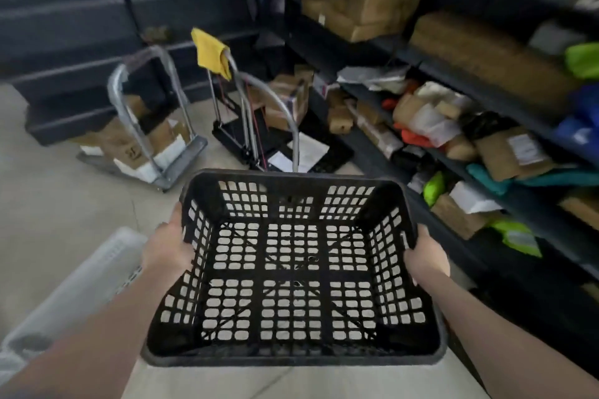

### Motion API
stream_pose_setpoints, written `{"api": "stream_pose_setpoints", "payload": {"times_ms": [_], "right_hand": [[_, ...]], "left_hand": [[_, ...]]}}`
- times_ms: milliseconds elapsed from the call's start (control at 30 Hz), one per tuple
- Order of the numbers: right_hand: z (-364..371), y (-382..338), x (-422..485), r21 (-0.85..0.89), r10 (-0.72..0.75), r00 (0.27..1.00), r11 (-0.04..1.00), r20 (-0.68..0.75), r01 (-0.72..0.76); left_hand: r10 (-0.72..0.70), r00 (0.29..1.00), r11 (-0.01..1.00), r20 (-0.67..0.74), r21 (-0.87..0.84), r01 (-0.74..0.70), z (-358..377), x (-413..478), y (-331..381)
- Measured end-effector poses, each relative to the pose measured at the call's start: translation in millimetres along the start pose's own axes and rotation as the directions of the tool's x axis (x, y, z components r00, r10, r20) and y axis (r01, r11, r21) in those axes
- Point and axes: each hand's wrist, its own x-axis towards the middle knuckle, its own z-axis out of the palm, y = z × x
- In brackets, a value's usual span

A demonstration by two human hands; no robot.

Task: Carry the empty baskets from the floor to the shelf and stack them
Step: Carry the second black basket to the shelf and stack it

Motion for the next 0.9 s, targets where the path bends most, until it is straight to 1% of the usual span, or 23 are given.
{"api": "stream_pose_setpoints", "payload": {"times_ms": [100,200,300,400,500,600,767,900], "right_hand": [[-81,-17,-15,0.060,-0.025,0.995,0.998,-0.102,0.031],[-155,-18,-32,0.119,-0.043,0.979,0.991,-0.198,0.068],[-222,-2,-42,0.115,-0.034,0.967,0.991,-0.254,0.065],[-283,31,-49,0.109,-0.005,0.956,0.993,-0.294,0.039],[-335,75,-50,0.128,0.043,0.952,0.992,-0.302,-0.004],[-379,133,-45,0.135,0.097,0.942,0.989,-0.321,-0.056],[-432,242,-44,0.171,0.242,0.927,0.965,-0.287,-0.199],[-455,331,-43,0.232,0.352,0.894,0.928,-0.276,-0.293]], "left_hand": [[0.097,0.991,0.993,-0.095,-0.062,-0.103,-77,-9,52],[0.176,0.967,0.984,-0.182,0.001,-0.179,-137,-24,99],[0.256,0.945,0.966,-0.205,0.037,-0.254,-179,-40,152],[0.326,0.925,0.945,-0.194,0.091,-0.313,-200,-63,208],[0.386,0.910,0.922,-0.149,0.103,-0.374,-197,-89,267],[0.444,0.892,0.893,-0.088,0.128,-0.432,-176,-117,329],[0.529,0.848,0.841,0.028,0.120,-0.528,-118,-158,433],[0.597,0.794,0.787,0.117,0.106,-0.608,-55,-187,516]]}}
